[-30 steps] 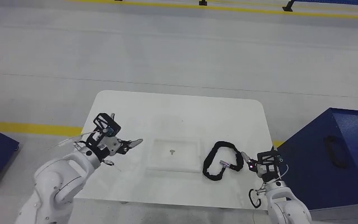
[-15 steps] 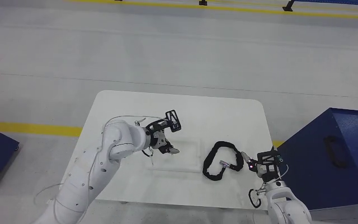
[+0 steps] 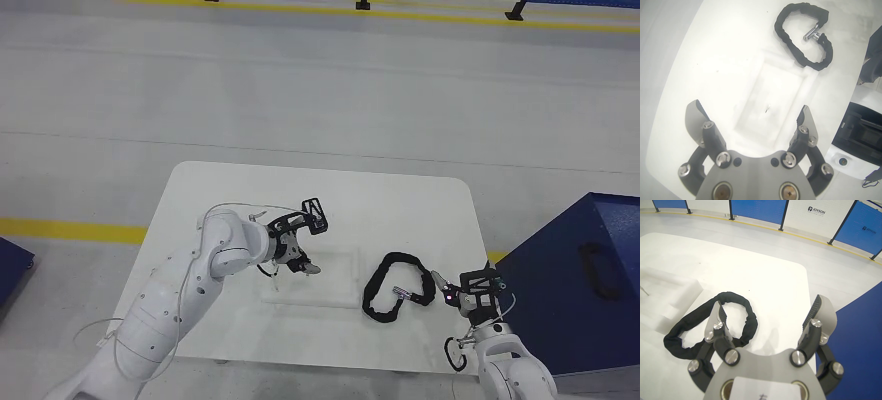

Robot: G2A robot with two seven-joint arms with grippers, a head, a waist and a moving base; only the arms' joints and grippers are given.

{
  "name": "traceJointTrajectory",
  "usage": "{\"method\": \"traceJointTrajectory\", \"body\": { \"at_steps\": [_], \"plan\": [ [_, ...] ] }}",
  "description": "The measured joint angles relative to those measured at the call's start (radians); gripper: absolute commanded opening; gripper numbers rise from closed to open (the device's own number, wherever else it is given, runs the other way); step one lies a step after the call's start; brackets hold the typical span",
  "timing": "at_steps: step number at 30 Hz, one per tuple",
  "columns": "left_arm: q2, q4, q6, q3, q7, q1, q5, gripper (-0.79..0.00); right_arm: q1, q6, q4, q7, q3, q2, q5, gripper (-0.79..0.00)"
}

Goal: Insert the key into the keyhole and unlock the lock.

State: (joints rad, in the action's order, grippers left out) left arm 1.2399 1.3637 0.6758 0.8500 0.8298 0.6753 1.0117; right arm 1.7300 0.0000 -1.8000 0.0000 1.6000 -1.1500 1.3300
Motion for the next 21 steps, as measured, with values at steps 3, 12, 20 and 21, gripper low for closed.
{"method": "traceJointTrajectory", "body": {
  "at_steps": [3,12,20,21],
  "plan": [
    [0.000,0.000,0.000,0.000,0.000,0.000,0.000,0.000,0.000,0.000,0.000,0.000,0.000,0.000,0.000,0.000],
    [0.021,-0.054,0.085,-0.069,0.078,-0.063,-0.040,0.000,0.000,0.000,0.000,0.000,0.000,0.000,0.000,0.000],
    [0.086,-0.254,0.166,-0.208,0.151,-0.209,-0.236,-0.151,0.000,0.000,0.000,0.000,0.000,0.000,0.000,0.000],
    [0.096,-0.280,0.160,-0.229,0.156,-0.224,-0.248,-0.160,0.000,0.000,0.000,0.000,0.000,0.000,0.000,0.000]
  ]
}}
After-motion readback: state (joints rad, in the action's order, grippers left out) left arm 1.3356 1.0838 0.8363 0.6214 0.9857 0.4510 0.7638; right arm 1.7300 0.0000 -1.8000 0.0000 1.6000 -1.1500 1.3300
